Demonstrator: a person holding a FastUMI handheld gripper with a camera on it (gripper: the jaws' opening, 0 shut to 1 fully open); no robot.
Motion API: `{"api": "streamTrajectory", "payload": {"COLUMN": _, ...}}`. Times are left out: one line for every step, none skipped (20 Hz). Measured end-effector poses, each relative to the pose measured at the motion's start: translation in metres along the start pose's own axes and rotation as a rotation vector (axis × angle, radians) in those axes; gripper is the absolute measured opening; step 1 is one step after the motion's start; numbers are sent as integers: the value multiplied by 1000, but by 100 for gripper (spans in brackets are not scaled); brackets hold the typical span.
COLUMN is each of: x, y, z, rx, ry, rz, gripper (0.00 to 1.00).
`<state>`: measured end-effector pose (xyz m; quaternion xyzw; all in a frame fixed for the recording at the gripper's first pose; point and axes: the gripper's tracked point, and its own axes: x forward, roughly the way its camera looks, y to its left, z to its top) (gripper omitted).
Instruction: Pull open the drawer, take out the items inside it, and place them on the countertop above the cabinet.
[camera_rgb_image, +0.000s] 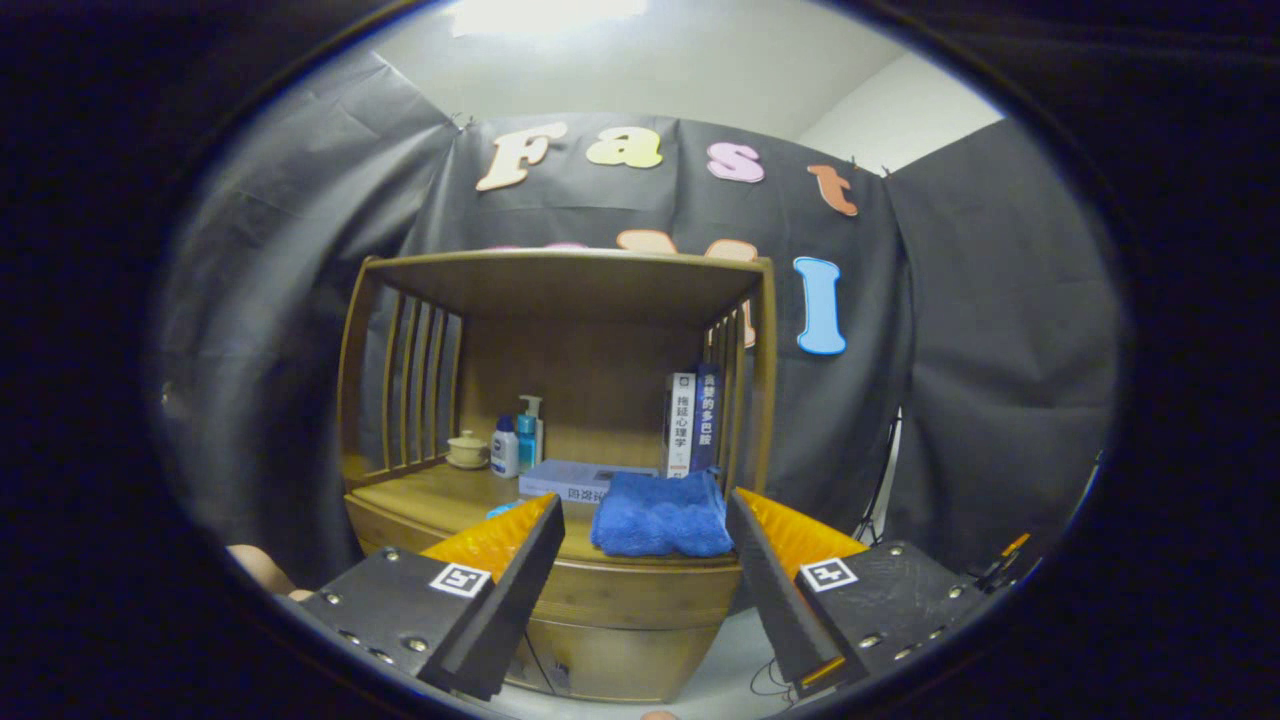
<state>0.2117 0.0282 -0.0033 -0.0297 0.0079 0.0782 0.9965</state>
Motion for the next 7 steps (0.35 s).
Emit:
{"api": "streamTrajectory", "payload": {"x": -5, "y": -9, "z": 4, "rx": 1, "ry": -19, "rz": 3, "gripper": 97}}
{"api": "streamTrajectory", "payload": {"x": -11, "y": -17, "z": 6, "rx": -2, "ry": -31, "rz": 2, "gripper": 97}}
{"api": "streamTrajectory", "payload": {"x": -16, "y": -24, "z": 8, "rx": -7, "ry": -41, "rz": 7, "gripper": 97}}
{"api": "streamTrajectory", "payload": {"x": -21, "y": -28, "z": 7, "rx": -6, "ry": -38, "rz": 10, "gripper": 97}}
{"api": "streamTrajectory", "payload": {"x": -24, "y": -33, "z": 3, "rx": -2, "ry": -26, "rz": 9, "gripper": 97}}
{"api": "streamTrajectory", "payload": {"x": -26, "y": -38, "z": -2, "rx": 2, "ry": -10, "rz": 1, "gripper": 97}}
{"api": "streamTrajectory", "payload": {"x": -28, "y": -44, "z": -6, "rx": 2, "ry": 4, "rz": -9, "gripper": 97}}
